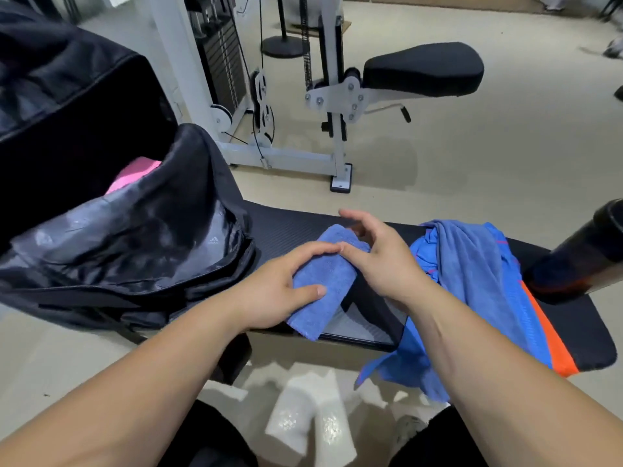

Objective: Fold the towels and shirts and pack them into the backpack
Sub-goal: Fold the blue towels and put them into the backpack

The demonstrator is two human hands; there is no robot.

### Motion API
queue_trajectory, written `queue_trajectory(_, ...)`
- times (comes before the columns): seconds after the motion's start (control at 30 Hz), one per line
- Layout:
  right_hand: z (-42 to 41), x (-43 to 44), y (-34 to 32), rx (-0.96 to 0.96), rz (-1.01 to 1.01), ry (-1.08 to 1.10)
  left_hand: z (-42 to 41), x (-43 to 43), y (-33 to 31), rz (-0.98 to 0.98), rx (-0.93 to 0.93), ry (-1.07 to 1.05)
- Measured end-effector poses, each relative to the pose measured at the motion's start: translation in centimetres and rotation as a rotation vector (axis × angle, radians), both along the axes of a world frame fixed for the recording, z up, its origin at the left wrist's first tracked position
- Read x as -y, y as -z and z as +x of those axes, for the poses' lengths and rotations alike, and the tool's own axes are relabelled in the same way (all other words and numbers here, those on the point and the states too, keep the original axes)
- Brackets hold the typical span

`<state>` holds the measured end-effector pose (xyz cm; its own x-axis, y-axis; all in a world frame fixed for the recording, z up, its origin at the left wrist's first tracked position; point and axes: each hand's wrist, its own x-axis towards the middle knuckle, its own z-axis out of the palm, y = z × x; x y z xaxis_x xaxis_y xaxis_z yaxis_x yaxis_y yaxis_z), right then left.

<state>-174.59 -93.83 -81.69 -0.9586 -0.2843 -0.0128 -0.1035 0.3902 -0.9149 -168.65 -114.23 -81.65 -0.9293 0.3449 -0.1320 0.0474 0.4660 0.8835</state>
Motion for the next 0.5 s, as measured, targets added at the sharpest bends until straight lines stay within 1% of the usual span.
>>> queue_trajectory(0.07, -0.6, 1.9, -0.9, 0.031, -0.075, -0.023, 0.1, 1.5, -1.3, -0.020, -0.041, -0.049)
queue_trajectory(0.17, -1.6, 4.9, -2.2, 0.038, -0.115, -0.059, 0.4, 4.0, -3.8, -0.024, -0.077, -0.133)
queue_trajectory(0.2, -1.9, 5.9, -2.8, 0.040, -0.149, -0.055, 0.5, 5.0, -4.9, -0.054, -0.104, -0.156)
queue_trajectory(0.27, -2.5, 8.4, -3.9, 0.090, -0.256, -0.041, 0.5, 7.4, -7.3, -0.173, -0.193, -0.191)
queue_trajectory(0.3, -2.8, 9.8, -4.3, 0.113, -0.284, -0.036, 0.3, 8.7, -8.7, -0.246, -0.246, -0.202)
queue_trajectory(0.33, -3.1, 11.3, -4.6, 0.116, -0.272, -0.038, 0.1, 9.9, -10.2, -0.317, -0.297, -0.221)
queue_trajectory(0.4, -3.4, 14.5, -4.8, 0.042, -0.166, -0.082, -0.7, 12.6, -13.4, -0.452, -0.392, -0.276)
queue_trajectory(0.43, -3.4, 15.9, -4.9, -0.079, -0.040, -0.156, -1.3, 13.9, -14.8, -0.525, -0.449, -0.291)
queue_trajectory(0.5, -2.7, 18.7, -5.7, -0.338, 0.277, -0.393, -2.7, 16.5, -17.1, -0.707, -0.562, -0.310)
